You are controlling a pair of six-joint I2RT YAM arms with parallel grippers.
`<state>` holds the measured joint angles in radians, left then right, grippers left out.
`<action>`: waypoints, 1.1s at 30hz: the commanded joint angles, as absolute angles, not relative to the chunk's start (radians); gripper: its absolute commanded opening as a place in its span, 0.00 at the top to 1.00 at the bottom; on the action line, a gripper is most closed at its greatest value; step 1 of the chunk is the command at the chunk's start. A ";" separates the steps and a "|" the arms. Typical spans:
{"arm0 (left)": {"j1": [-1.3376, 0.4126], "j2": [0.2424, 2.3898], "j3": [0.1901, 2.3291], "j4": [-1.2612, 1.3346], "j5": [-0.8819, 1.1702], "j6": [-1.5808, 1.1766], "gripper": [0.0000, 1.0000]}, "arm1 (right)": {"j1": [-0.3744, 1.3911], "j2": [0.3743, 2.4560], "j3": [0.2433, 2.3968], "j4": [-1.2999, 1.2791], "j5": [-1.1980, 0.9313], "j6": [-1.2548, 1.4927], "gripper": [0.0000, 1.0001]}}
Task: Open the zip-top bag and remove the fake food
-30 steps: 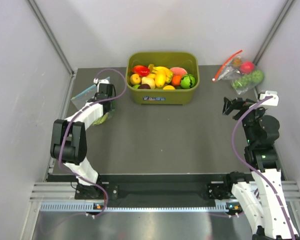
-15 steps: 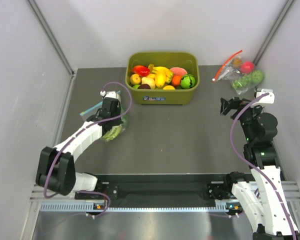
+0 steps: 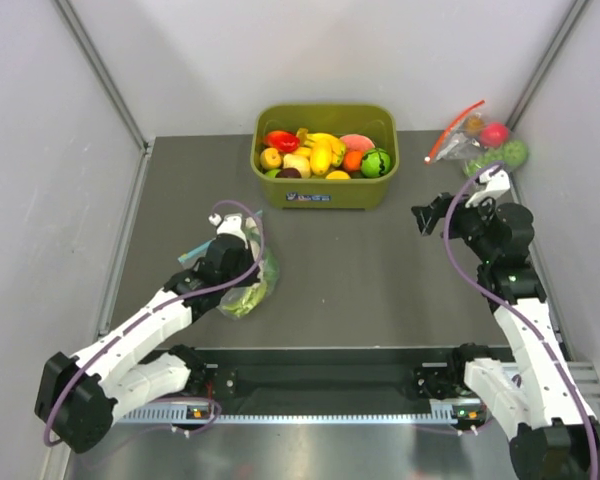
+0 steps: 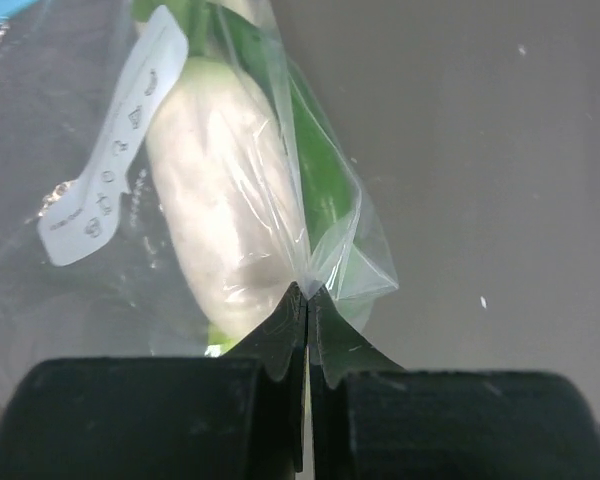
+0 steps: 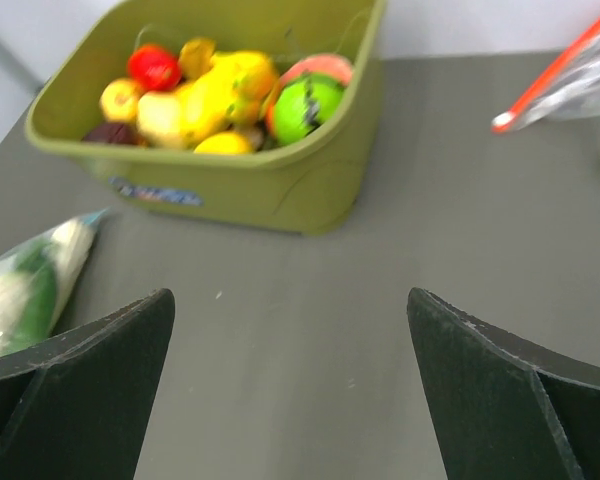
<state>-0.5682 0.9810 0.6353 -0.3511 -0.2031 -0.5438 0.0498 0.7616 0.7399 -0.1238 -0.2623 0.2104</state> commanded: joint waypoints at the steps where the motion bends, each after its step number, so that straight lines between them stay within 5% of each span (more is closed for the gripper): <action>1: -0.629 0.953 0.608 -0.235 -0.153 -0.627 1.00 | 0.060 0.820 0.769 -0.077 -0.443 0.244 0.00; 11: -0.839 1.204 0.678 -0.012 -0.147 -0.640 1.00 | 0.351 0.916 0.620 0.084 -0.387 0.339 0.00; 19: -0.916 1.407 0.788 0.187 -0.034 -0.600 1.00 | 0.388 0.954 0.548 0.134 -0.416 0.362 0.00; 30: -0.945 1.486 0.816 0.299 0.265 -0.474 1.00 | 0.388 0.831 0.543 -0.055 -0.195 0.276 0.00; 32: -0.945 1.480 0.812 0.295 0.265 -0.468 0.84 | 0.388 0.839 0.554 -0.055 -0.201 0.272 0.00; 33: -0.945 1.462 0.801 0.295 0.253 -0.466 0.64 | 0.390 0.853 0.555 -0.052 -0.212 0.270 0.00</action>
<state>-0.9417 1.4845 0.7822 0.2016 0.1978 -0.4946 0.3771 0.8455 0.5236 -0.0410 -0.2356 0.2970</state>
